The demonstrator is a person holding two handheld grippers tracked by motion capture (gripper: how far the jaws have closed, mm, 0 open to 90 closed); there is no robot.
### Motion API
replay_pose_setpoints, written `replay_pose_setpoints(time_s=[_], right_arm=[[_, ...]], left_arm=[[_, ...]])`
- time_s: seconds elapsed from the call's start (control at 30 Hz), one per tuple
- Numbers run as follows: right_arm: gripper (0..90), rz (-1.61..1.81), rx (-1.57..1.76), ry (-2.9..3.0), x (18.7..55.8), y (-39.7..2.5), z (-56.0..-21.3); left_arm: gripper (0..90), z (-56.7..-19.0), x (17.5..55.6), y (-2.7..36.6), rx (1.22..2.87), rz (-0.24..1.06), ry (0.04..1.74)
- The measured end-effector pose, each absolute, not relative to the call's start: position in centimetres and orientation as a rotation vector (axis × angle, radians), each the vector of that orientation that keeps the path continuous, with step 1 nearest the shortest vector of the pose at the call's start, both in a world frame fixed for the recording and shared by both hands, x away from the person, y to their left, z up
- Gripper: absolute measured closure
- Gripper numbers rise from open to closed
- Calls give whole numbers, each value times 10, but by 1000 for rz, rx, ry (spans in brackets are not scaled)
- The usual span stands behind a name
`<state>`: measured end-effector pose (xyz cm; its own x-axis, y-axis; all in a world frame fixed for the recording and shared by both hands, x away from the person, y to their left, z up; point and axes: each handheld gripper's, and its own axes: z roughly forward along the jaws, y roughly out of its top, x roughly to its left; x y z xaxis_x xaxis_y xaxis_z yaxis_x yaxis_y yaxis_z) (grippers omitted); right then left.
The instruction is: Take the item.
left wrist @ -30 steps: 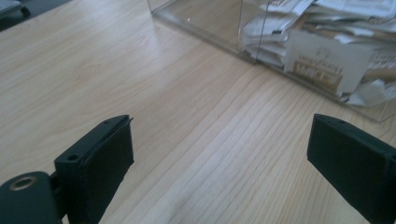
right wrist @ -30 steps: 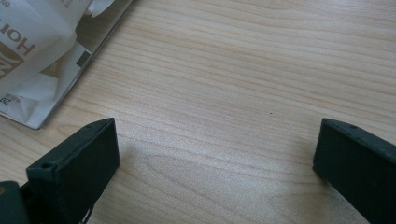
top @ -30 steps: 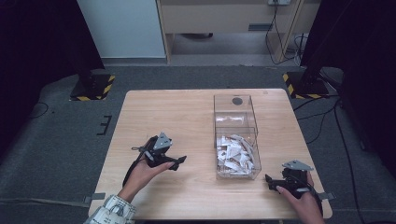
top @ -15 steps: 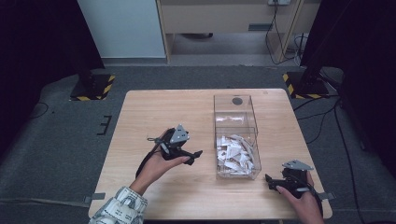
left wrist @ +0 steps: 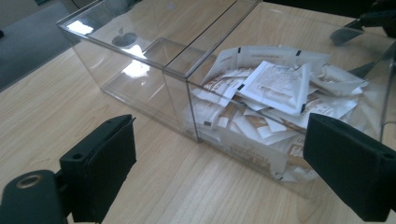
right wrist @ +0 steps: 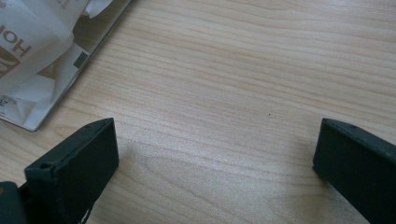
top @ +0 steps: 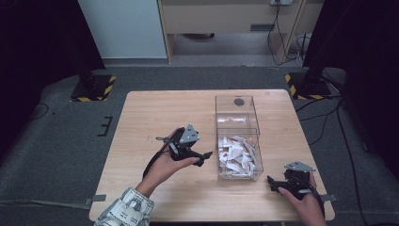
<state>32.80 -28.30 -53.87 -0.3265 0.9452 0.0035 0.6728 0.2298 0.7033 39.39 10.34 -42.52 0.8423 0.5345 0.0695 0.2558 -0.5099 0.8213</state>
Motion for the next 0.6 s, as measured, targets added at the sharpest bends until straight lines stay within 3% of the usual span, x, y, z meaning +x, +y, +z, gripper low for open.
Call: replay_pose_setpoints(time_s=[0.6], right_arm=[[5, 859, 1487, 2083, 328, -283, -539]], left_arm=[[98, -416, 388, 66, 2148, 355, 477]])
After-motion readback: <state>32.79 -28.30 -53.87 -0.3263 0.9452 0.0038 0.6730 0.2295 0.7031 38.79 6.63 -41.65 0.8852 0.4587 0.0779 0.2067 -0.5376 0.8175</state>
